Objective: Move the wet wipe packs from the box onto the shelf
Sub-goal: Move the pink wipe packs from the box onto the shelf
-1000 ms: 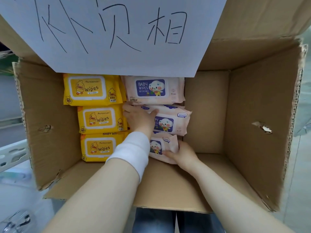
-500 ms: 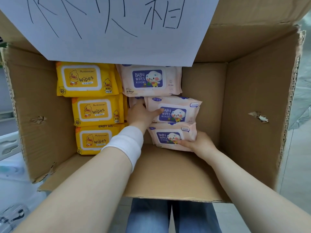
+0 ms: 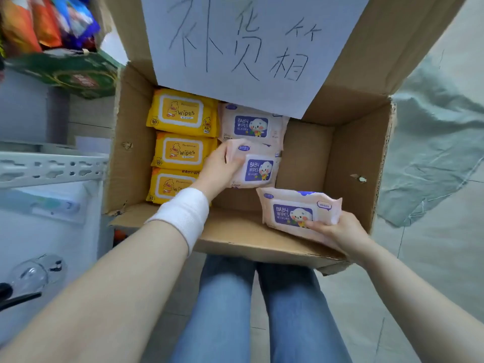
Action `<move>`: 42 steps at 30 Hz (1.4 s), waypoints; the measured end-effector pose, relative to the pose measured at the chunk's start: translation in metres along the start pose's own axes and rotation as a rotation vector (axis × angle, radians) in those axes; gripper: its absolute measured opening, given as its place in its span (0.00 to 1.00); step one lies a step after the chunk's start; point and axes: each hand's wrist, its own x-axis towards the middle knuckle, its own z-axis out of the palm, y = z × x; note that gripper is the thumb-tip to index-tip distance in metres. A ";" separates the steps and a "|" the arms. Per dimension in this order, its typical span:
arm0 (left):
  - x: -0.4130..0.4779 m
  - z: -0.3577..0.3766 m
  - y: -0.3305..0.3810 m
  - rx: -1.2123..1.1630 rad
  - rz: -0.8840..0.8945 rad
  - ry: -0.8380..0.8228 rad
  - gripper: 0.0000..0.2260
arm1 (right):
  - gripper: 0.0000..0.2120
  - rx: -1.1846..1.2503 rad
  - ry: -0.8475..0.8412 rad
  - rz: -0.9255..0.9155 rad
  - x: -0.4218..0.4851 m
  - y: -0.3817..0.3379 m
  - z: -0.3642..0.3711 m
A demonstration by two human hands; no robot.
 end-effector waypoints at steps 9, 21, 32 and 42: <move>-0.249 -0.144 0.073 -0.288 0.228 0.493 0.06 | 0.16 0.094 -0.024 -0.309 -0.161 -0.088 0.003; -0.666 -0.264 0.041 -0.520 0.556 1.089 0.12 | 0.17 -0.009 -0.544 -0.775 -0.429 -0.174 0.141; -0.919 -0.312 -0.160 -0.745 0.441 1.539 0.07 | 0.15 -0.154 -0.956 -0.827 -0.600 -0.139 0.397; -0.998 -0.382 -0.311 -0.879 0.245 1.781 0.07 | 0.12 -0.407 -1.172 -0.823 -0.656 -0.135 0.622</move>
